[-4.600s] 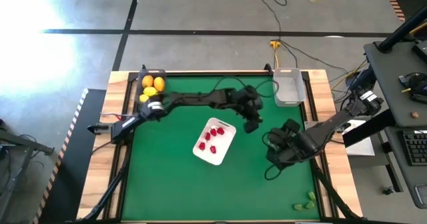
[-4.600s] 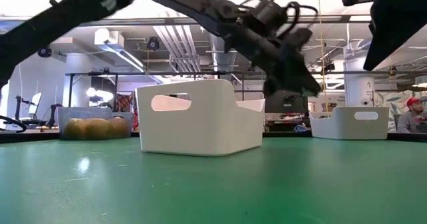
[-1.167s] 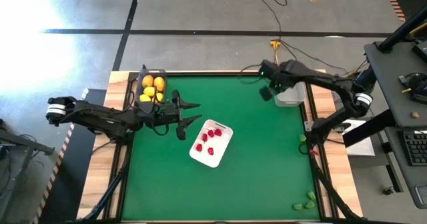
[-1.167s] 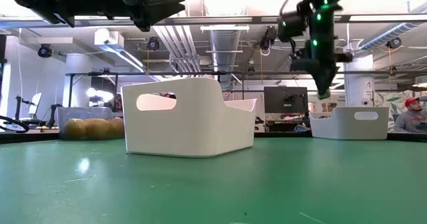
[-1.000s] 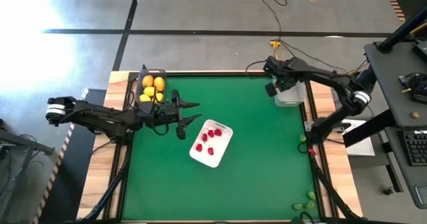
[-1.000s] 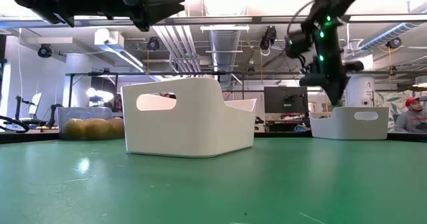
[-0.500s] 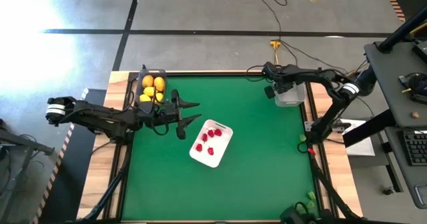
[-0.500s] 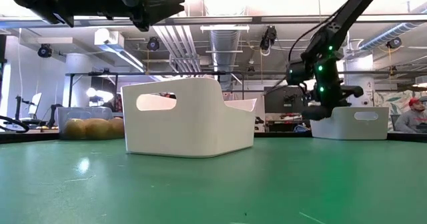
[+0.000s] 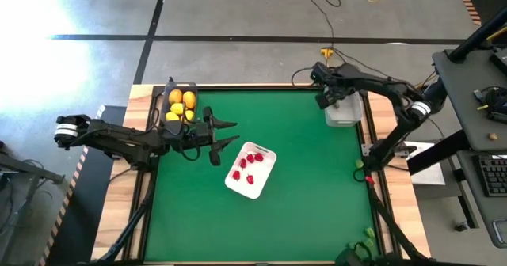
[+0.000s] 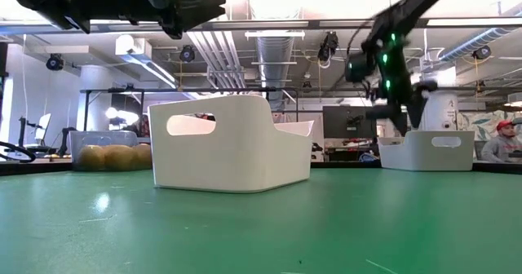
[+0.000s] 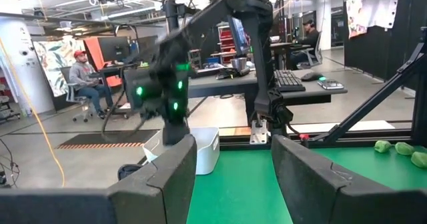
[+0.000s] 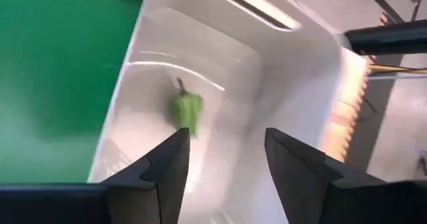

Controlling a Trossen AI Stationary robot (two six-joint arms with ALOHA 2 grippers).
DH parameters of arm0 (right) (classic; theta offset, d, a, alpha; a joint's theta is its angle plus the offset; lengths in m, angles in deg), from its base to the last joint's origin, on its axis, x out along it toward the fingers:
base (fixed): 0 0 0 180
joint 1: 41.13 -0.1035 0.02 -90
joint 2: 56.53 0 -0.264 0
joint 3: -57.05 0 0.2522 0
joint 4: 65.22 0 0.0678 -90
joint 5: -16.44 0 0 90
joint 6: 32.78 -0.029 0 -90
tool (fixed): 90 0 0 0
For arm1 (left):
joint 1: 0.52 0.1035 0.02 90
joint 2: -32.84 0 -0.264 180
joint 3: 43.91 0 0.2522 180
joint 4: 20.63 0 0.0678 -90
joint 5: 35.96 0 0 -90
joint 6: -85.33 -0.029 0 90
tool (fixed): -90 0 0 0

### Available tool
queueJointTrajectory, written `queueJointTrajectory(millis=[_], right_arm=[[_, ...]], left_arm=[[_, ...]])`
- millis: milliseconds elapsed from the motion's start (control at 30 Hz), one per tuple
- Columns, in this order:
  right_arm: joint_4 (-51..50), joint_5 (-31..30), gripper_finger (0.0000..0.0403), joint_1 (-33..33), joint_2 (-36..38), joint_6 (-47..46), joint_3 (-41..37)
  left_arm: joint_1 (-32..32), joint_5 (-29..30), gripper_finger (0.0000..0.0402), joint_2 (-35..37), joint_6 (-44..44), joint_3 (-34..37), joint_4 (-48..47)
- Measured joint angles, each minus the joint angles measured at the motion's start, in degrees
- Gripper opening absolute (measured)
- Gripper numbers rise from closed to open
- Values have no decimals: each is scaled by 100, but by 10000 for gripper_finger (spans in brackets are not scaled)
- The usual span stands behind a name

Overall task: Sort produce into baskets
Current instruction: Put the green chili pepper into the grey bin

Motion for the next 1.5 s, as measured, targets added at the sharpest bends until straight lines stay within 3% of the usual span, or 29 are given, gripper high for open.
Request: queueJointTrajectory(millis=[100, 267, 467, 567, 667, 800, 1033, 1500], right_arm=[[-629, 108, 191, -374, 304, -176, 380], [-777, 1403, 191, -1527, 1037, -673, 350], [-801, 2622, 192, -3482, 1467, -1970, -301], [-836, 3292, 192, -4214, 1423, -2510, -798], [-1072, 3513, 192, -4717, 1245, -2703, -1246], [-1705, 3530, 192, -4897, 956, -2334, -1692], [-1663, 3590, 192, -4813, 350, -1543, -2246], [-1716, 3570, 204, -4636, -1513, -173, -2208]], left_arm=[[7, 0, 178, 0, -4, 0, -7], [7, -1, 178, 0, -6, 1, -10], [8, -2, 178, 0, -48, 2, -26], [11, -1, 178, -81, -48, 2, 23], [19, 0, 178, -266, -49, 2, 199], [34, 0, 178, -591, -49, 2, 668], [35, 4, 178, -1041, -58, -7, 1261], [44, 8, 178, -1149, -180, -240, 826]])
